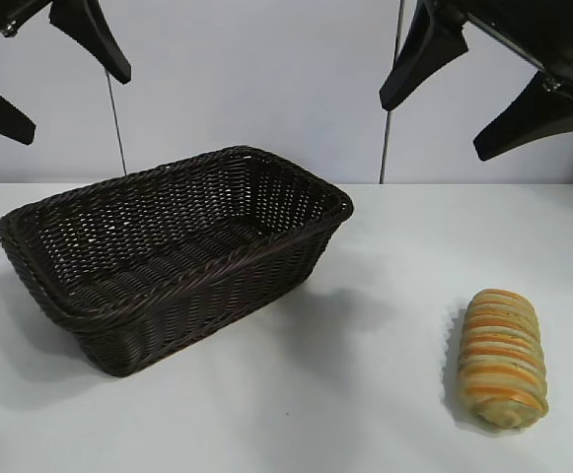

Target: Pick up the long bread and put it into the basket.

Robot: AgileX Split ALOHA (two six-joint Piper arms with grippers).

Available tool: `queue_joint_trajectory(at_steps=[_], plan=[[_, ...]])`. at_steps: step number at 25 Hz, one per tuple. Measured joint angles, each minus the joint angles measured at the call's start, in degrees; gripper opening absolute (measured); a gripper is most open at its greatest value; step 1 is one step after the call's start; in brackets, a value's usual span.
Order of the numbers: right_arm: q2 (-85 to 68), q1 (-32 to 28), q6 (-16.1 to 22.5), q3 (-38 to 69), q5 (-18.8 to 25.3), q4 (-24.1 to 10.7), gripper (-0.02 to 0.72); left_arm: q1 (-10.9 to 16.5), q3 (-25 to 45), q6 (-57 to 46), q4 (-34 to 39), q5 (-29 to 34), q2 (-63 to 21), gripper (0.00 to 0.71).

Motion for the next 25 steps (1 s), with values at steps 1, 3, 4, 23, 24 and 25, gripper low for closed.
queue_joint_trajectory(at_steps=[1,3,4,23,24,25], plan=[[0.0,0.0,0.0,0.0,0.1,0.0,0.684,0.0,0.0,0.0,0.0,0.0,0.0,0.687],[0.0,0.0,0.0,0.0,0.2,0.0,0.684,0.0,0.0,0.0,0.0,0.0,0.0,0.687],[0.0,0.0,0.0,0.0,0.4,0.0,0.684,0.0,0.0,0.0,0.0,0.0,0.0,0.687],[0.0,0.0,0.0,0.0,1.0,0.0,0.684,0.0,0.0,0.0,-0.1,-2.9,0.0,0.687],[0.0,0.0,0.0,0.0,1.0,0.0,0.684,0.0,0.0,0.0,-0.1,-3.5,0.0,0.687],[0.0,0.0,0.0,0.0,1.0,0.0,0.684,0.1,0.0,0.0,-0.1,-3.9,0.0,0.687]])
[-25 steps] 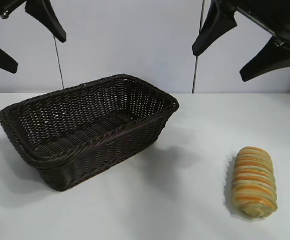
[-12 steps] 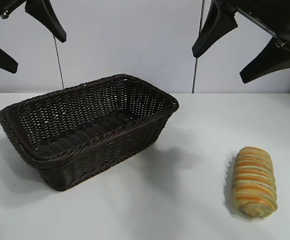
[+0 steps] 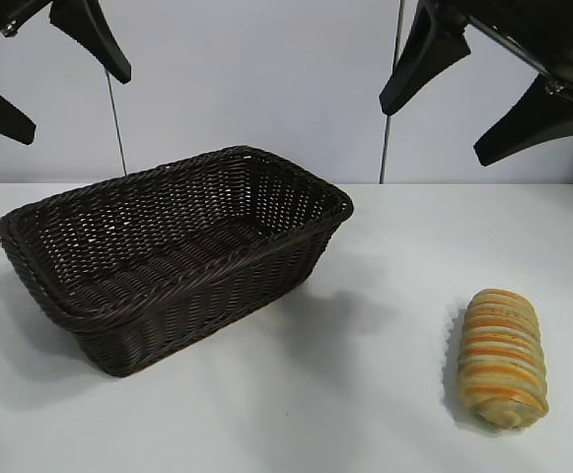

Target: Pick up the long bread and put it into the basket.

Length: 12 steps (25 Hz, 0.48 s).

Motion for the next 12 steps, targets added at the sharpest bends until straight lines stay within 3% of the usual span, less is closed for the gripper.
queue_joint_trajectory(at_steps=[4,9,12], plan=[[0.0,0.0,0.0,0.0,0.2,0.0,0.684,0.7,0.0,-4.7,3.2,0.7,0.0,0.687],[0.0,0.0,0.0,0.0,0.4,0.0,0.684,-0.3,1.9,-19.7,20.7,4.7,0.0,0.685],[0.0,0.0,0.0,0.0,0.5,0.0,0.684,-1.4,6.9,-26.0,25.5,4.6,0.0,0.684]])
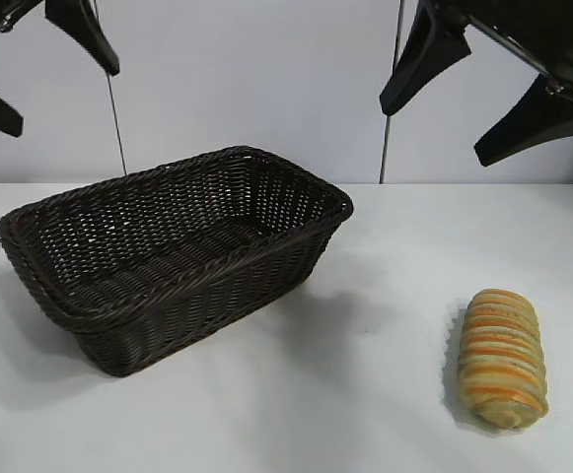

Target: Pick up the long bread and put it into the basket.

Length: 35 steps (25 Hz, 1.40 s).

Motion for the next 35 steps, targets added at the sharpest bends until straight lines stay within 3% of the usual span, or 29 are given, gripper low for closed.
queue_joint_trajectory(at_steps=[6,13,17,20,23,26,35], plan=[[0.0,0.0,0.0,0.0,0.1,0.0,0.684,-0.4,8.5,-1.2,-3.0,-7.3,2.3,0.683],[0.0,0.0,0.0,0.0,0.1,0.0,0.684,-0.4,9.1,7.1,-13.3,-14.9,9.8,0.68],[0.0,0.0,0.0,0.0,0.2,0.0,0.684,-0.4,9.1,8.2,-14.4,-16.8,12.0,0.658],[0.0,0.0,0.0,0.0,0.2,0.0,0.684,-0.4,9.1,8.4,-14.4,-17.7,12.4,0.503],[0.0,0.0,0.0,0.0,0.2,0.0,0.684,-0.4,9.1,8.4,-14.6,-18.2,12.6,0.226],[0.0,0.0,0.0,0.0,0.2,0.0,0.684,-0.4,8.9,8.0,-15.9,-19.4,12.6,0.098],[0.0,0.1,0.0,0.0,0.5,0.0,0.684,-0.6,1.5,11.7,-14.0,-10.9,12.9,0.099]])
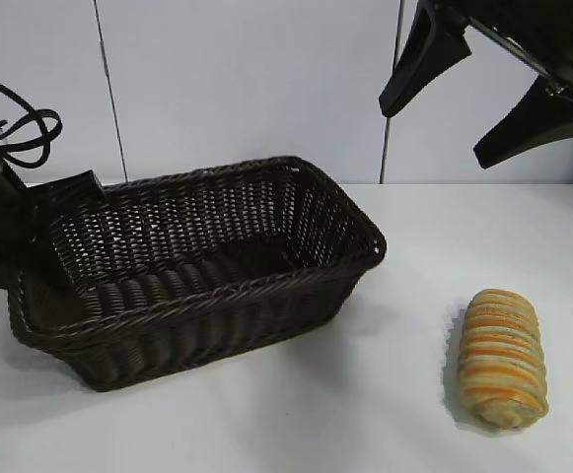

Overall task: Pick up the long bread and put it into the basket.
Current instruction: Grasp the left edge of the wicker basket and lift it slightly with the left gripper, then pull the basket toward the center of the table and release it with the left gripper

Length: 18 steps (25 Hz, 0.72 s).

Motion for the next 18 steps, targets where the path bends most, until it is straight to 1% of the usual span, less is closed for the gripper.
queue_joint_trajectory(at_steps=[4,8,13,18], plan=[[0.0,0.0,0.0,0.0,0.1,0.0,0.684,0.0,-7.1,4.7,0.7,7.9,0.2,0.099],[0.0,0.0,0.0,0.0,0.1,0.0,0.684,0.0,-14.7,8.9,0.9,13.8,0.5,0.099],[0.0,0.0,0.0,0.0,0.2,0.0,0.684,0.0,-22.1,12.6,0.0,18.5,3.2,0.099],[0.0,0.0,0.0,0.0,0.7,0.0,0.684,0.0,-24.8,15.4,-1.9,18.8,9.4,0.099]])
